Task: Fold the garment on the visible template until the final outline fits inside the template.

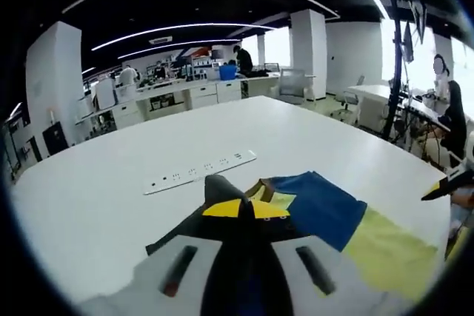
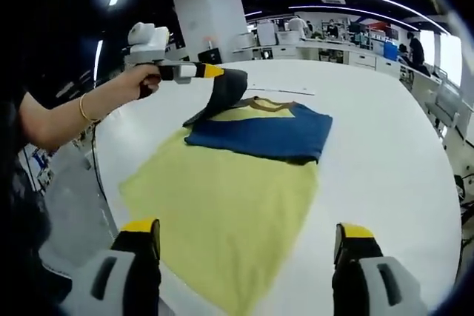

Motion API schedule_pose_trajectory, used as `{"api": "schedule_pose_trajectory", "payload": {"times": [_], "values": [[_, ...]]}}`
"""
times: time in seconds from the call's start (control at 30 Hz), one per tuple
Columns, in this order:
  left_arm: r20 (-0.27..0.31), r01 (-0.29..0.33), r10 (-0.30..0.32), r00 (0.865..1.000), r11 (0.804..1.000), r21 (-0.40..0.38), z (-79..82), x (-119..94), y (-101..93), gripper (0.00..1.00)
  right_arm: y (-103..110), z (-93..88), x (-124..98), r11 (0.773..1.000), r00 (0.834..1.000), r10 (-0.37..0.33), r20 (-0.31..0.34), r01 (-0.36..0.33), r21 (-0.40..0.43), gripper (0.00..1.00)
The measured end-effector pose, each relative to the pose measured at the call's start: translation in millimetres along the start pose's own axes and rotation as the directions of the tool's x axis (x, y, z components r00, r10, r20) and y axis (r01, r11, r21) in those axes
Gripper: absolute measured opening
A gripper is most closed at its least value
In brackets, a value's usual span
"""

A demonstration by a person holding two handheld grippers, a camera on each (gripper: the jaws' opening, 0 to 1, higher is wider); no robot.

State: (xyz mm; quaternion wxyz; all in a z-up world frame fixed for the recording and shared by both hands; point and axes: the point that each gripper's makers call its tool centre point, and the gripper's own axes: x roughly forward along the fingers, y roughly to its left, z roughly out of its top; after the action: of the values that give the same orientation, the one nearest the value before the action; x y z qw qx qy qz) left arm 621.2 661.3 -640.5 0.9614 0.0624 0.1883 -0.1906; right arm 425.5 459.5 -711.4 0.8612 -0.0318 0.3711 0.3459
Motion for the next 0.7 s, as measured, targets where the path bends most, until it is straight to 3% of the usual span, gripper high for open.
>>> {"api": "schedule_pose_trajectory", "payload": {"times": [0.3, 0.7], "values": [[0.013, 0.079, -0.079, 0.997, 0.997, 0.002, -1.7, 6, -31.9, 0.00, 1, -6.6, 2, 1.000, 1.000, 0.008, -0.011, -0.008, 0.019, 0.98], [-0.036, 0.180, -0.179, 0.983, 0.983, 0.044, -31.6, 3, -76.5, 0.00, 2, -10.5, 5, 1.000, 1.000, 0.015, -0.023, -0.014, 0.022, 0.98]]}}
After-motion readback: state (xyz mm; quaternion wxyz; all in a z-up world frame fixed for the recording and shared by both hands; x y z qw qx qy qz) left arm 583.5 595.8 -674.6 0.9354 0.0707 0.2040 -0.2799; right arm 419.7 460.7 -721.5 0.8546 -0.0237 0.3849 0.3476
